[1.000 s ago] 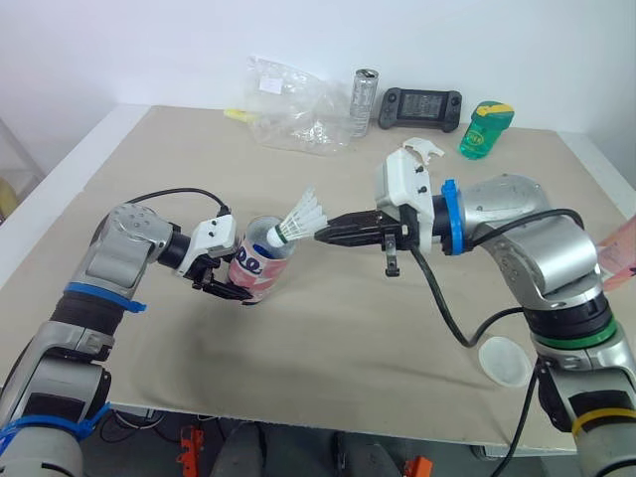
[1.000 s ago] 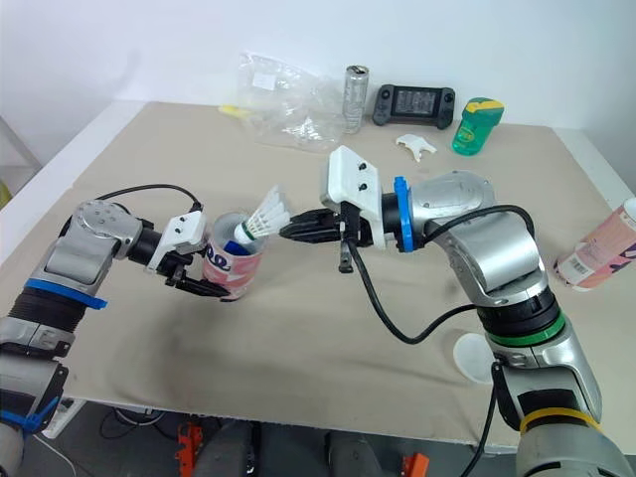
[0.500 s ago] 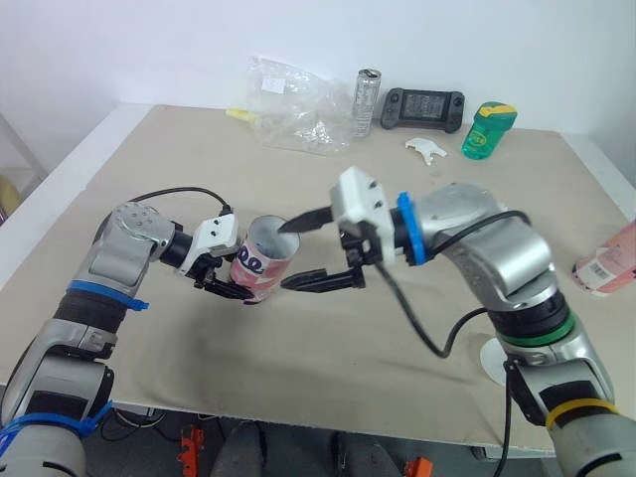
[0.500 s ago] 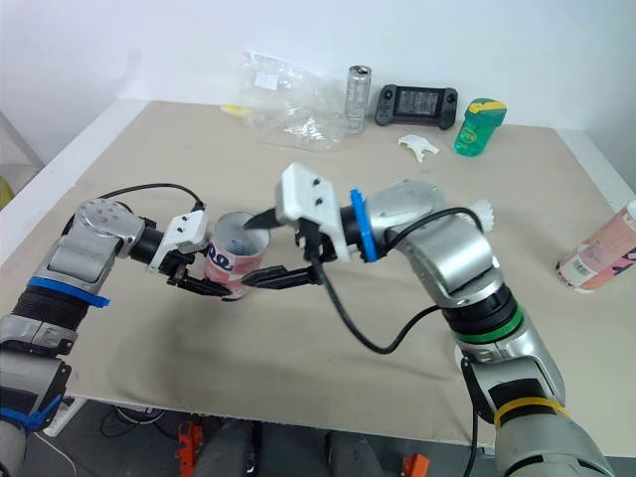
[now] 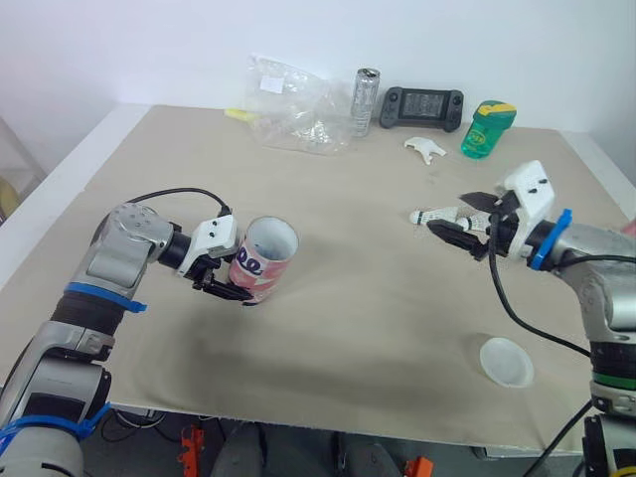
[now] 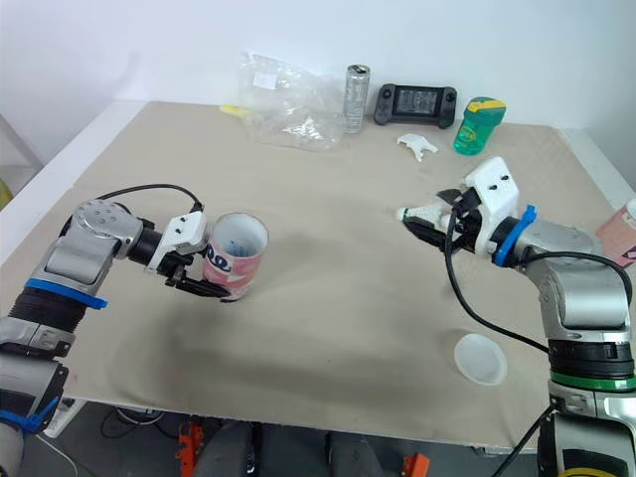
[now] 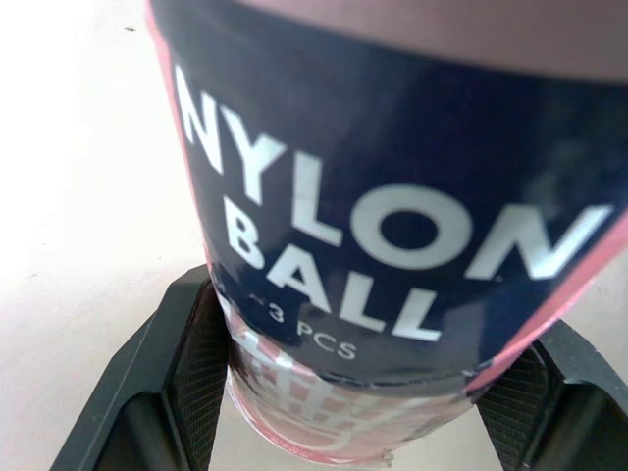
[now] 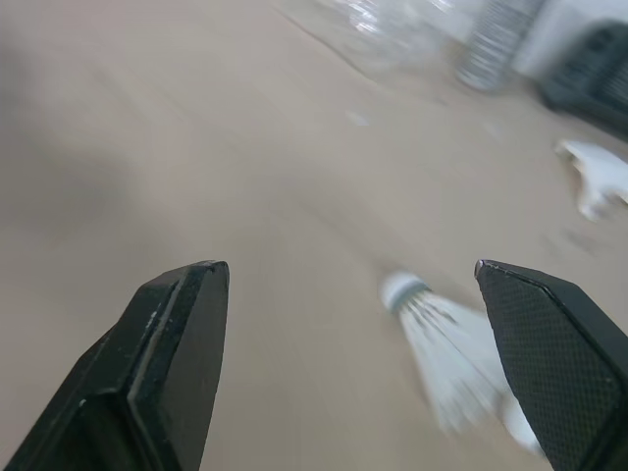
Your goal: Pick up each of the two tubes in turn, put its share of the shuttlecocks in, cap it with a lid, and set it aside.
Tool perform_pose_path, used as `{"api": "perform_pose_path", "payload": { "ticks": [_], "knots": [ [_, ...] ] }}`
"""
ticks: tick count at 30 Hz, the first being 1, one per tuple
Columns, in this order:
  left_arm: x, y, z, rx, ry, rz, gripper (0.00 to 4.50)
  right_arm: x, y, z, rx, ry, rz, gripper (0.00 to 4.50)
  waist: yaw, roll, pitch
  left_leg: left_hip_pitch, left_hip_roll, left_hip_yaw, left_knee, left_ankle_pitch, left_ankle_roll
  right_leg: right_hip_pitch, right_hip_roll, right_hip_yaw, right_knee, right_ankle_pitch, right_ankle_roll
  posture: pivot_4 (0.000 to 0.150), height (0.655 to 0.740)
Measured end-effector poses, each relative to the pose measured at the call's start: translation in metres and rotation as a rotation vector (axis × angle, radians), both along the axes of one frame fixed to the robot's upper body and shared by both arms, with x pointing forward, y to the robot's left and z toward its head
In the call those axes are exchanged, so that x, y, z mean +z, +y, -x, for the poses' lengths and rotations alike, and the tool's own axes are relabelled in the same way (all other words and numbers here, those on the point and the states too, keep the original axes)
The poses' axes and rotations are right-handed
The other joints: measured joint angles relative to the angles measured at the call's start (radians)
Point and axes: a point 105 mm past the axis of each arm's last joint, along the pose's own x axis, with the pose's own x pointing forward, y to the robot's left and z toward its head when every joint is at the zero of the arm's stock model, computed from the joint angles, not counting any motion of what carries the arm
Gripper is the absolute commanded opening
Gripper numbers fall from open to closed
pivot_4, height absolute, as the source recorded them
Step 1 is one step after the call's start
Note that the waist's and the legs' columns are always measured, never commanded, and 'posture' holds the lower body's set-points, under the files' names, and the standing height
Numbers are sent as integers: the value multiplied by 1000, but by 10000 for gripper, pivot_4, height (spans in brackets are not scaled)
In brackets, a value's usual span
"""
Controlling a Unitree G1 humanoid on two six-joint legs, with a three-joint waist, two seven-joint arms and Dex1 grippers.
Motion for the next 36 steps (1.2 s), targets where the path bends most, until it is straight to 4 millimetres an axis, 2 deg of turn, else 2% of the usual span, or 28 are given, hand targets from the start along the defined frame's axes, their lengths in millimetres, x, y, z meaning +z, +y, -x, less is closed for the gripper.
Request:
{"api": "perform_pose_path", "payload": {
  "ticks": [4,7,13,15,17,18,22,29,36],
  "knots": [
    [0,0,0,0,3,2,29887,-25,-9,4,-53,61,-35,43161,0,1,0,0,-1,0,0,0,0,0,-1,0,0,0,0,1500,7394],
    [0,0,-1,2,0,2,29887,-27,-13,2,-81,65,-33,43161,0,1,0,0,-1,0,1,0,0,1,0,0,0,0,1,1500,7394],
    [-1,-1,-1,2,-1,3,29887,-43,-35,-3,-167,107,-36,43161,0,1,0,0,-1,0,1,0,0,1,-1,0,0,1,1,1500,7394],
    [-1,-1,-1,3,-2,5,29887,-43,-49,-5,-207,110,-30,43161,0,1,0,0,-1,0,1,0,0,1,-1,0,0,1,1,1500,7394],
    [-1,0,0,5,0,6,29887,-32,-69,-7,-259,84,-3,43161,0,1,0,0,-1,0,1,0,0,1,-1,0,0,0,1,1500,7394],
    [-1,1,0,6,0,5,29887,-29,-73,-8,-270,77,3,43161,-1,1,0,0,-1,1,1,0,0,1,-1,0,0,1,1,1500,7394],
    [-2,2,-1,11,1,2,29887,-17,-99,-24,-352,46,-5,43161,-7,1,0,3,-1,1,1,0,0,4,-1,0,0,1,1,1500,7394],
    [-2,1,0,9,5,2,29887,-26,-110,-41,-388,84,-18,43161,-9,1,0,5,-2,1,0,0,0,6,-3,1,-1,0,2,1500,7394],
    [-2,3,0,11,8,0,29887,-39,-109,-48,-383,126,-55,43161,-14,2,0,5,-3,1,0,0,0,6,-3,1,-2,0,2,1500,7394]
  ]
}}
